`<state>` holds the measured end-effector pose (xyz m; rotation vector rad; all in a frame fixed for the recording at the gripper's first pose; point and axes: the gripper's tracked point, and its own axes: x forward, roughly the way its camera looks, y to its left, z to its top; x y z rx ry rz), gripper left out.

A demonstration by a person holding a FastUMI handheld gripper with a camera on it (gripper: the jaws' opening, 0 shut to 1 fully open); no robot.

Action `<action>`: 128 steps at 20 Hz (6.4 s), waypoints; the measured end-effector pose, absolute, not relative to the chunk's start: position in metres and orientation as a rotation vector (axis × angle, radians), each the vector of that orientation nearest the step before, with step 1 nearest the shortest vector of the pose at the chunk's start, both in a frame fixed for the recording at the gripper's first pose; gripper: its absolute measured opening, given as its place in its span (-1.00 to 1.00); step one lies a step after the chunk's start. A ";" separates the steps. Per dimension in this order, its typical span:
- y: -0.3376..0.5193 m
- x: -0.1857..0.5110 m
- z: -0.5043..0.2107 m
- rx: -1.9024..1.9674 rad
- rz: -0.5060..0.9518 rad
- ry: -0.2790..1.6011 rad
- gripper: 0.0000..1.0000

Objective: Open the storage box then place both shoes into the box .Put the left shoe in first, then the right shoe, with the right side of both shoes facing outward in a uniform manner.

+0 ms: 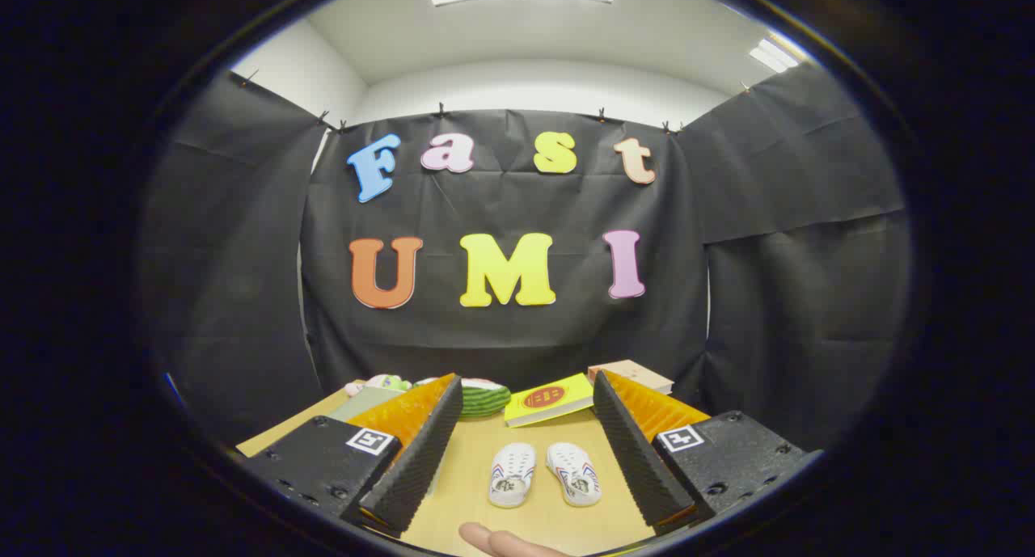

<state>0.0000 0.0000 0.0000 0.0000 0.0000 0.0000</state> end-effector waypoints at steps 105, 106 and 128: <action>0.398 0.220 -0.092 0.913 0.968 0.896 -0.63; 0.399 0.219 -0.093 0.892 0.966 0.865 -0.53; 0.166 0.239 -0.201 0.224 0.446 0.962 1.00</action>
